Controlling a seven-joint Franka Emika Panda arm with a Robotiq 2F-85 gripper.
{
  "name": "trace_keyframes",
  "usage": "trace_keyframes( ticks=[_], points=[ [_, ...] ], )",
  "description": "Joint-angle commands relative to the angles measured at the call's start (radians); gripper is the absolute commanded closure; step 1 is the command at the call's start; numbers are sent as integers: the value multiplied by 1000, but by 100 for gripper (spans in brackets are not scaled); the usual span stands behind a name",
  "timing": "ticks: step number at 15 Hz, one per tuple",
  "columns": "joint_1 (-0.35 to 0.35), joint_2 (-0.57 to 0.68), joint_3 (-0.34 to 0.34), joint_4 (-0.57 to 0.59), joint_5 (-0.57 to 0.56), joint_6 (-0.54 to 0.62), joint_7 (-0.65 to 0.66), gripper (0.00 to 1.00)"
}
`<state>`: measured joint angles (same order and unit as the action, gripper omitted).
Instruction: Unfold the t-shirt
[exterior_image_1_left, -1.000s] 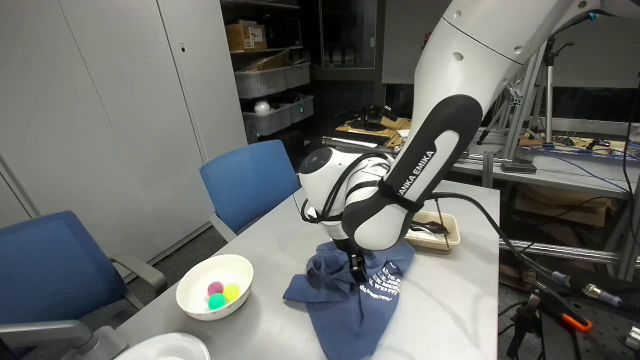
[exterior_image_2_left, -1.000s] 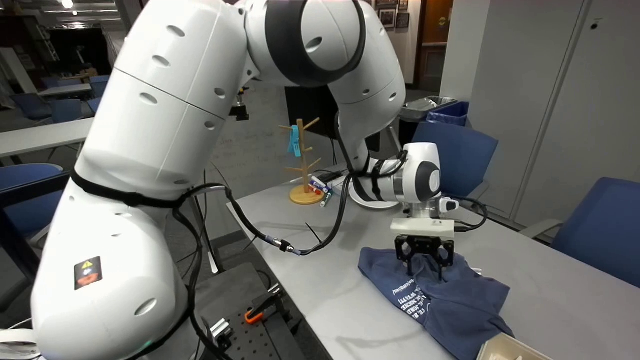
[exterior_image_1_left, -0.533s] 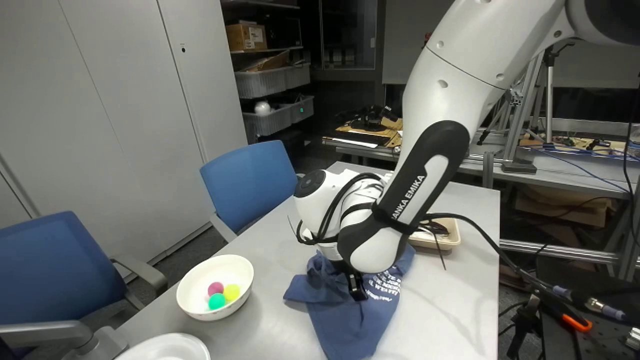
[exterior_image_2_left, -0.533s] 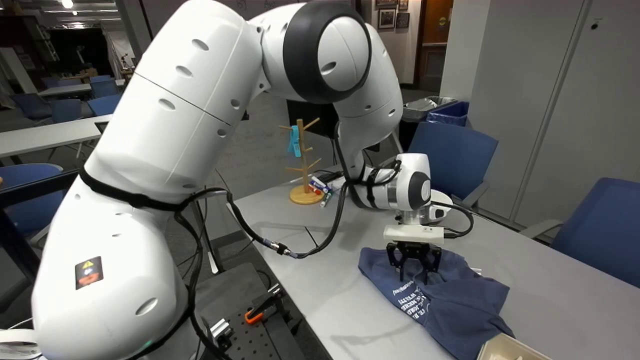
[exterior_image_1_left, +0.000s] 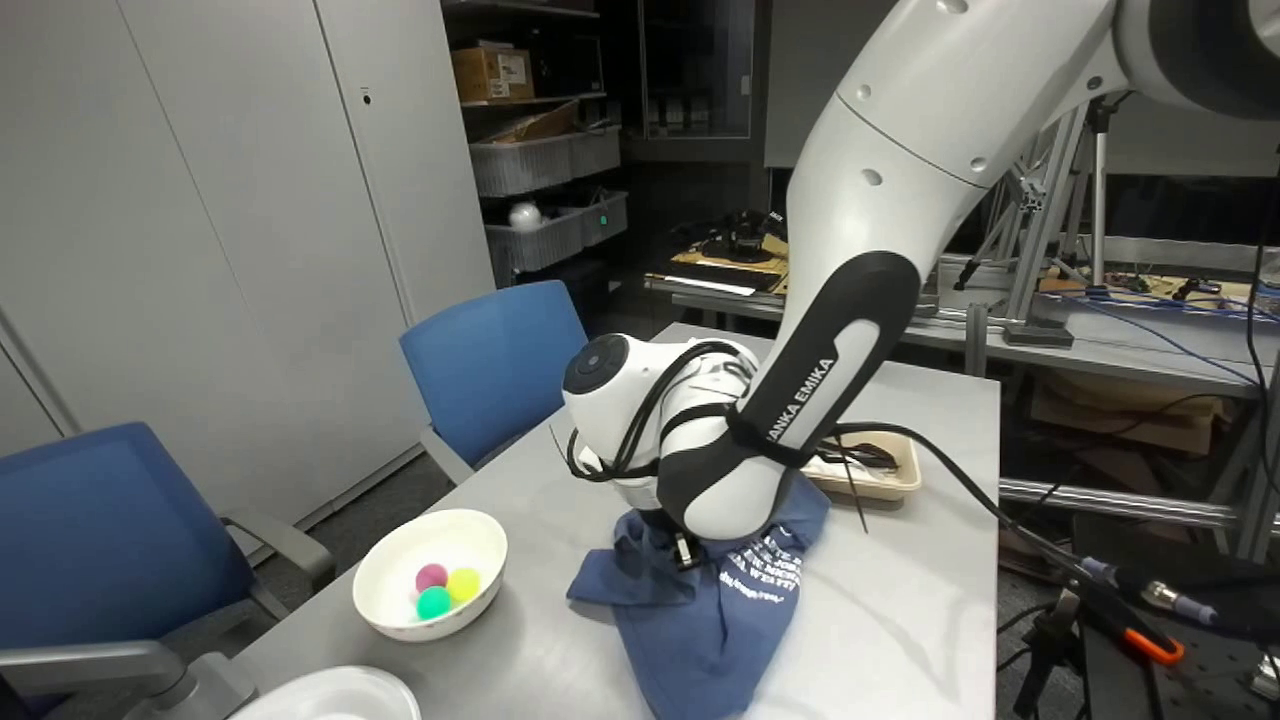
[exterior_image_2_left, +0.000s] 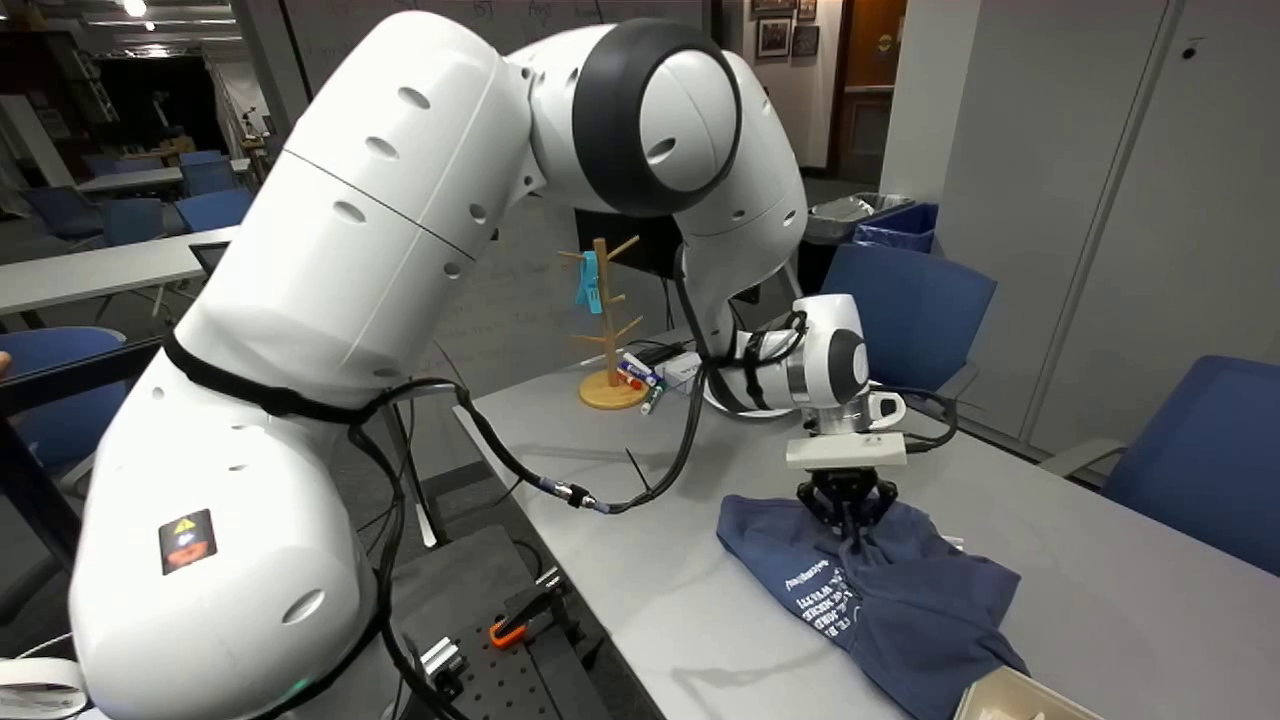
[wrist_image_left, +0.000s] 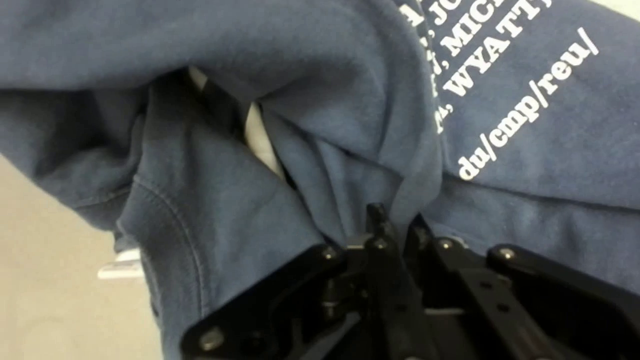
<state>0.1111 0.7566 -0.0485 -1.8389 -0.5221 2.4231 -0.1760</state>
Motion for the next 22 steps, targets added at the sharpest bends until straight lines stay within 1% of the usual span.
trace_keyframes(
  ticks=[1,4,6,10,13,17,20,22],
  points=[
    [7,21,-10,36,1,10,1,100],
    [8,-16,-8,12,5,14,12,99],
    [9,-80,-2,-34,14,2,16,99],
    [-10,-292,28,-198,63,-88,-14,99],
    [-24,-448,47,-309,104,-206,-40,99],
    [-32,-666,38,-479,84,-317,-13,99],
    [-59,-816,28,-591,73,-356,-21,99],
    [-83,-891,18,-643,72,-371,-31,99]
  ],
)
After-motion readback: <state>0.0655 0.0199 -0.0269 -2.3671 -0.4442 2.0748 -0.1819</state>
